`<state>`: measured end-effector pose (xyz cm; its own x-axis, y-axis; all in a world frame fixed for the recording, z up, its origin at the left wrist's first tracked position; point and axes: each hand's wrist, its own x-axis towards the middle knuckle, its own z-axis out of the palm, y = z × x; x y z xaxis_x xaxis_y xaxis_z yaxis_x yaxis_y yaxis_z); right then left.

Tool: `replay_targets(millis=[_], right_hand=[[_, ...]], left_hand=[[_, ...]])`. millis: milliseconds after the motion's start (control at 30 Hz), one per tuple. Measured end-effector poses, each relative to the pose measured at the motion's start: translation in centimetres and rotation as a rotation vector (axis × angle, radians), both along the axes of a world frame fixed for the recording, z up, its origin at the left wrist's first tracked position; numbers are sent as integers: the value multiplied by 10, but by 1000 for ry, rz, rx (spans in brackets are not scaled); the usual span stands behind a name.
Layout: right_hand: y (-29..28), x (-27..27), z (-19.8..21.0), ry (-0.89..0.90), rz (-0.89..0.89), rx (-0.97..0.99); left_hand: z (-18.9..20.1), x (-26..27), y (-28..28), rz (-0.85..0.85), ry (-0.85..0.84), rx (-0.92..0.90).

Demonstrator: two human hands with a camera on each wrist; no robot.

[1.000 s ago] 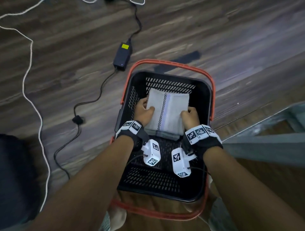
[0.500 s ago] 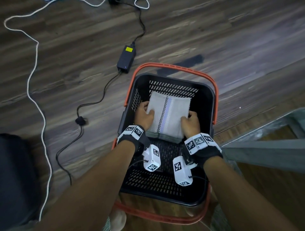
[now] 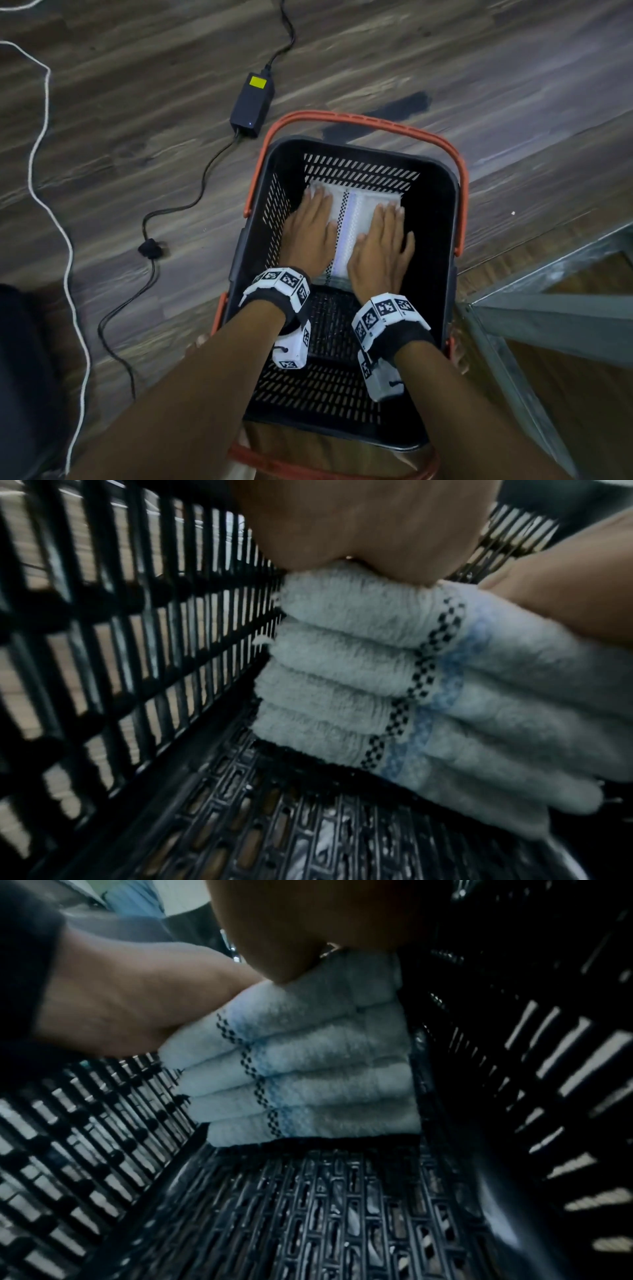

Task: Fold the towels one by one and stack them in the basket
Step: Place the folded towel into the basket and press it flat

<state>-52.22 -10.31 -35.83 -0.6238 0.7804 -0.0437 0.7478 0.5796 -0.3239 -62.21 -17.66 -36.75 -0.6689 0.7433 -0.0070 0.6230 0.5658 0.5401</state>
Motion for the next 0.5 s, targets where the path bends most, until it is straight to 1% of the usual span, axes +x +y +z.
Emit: replay_targets(millis=[100, 167, 300, 400, 500], right_hand=[[3, 0, -12, -16, 11, 6], [2, -1, -18, -28, 19, 1], [2, -2, -21, -58, 28, -18], [4, -2, -10, -153, 53, -86], [9, -4, 13, -292, 92, -208]], left_hand=[[-12, 1, 1, -28, 15, -101], [-20, 4, 0, -16, 24, -143], [-24, 10, 1, 14, 101, -225], [-14, 11, 4, -18, 92, -335], [12, 9, 3, -77, 6, -502]])
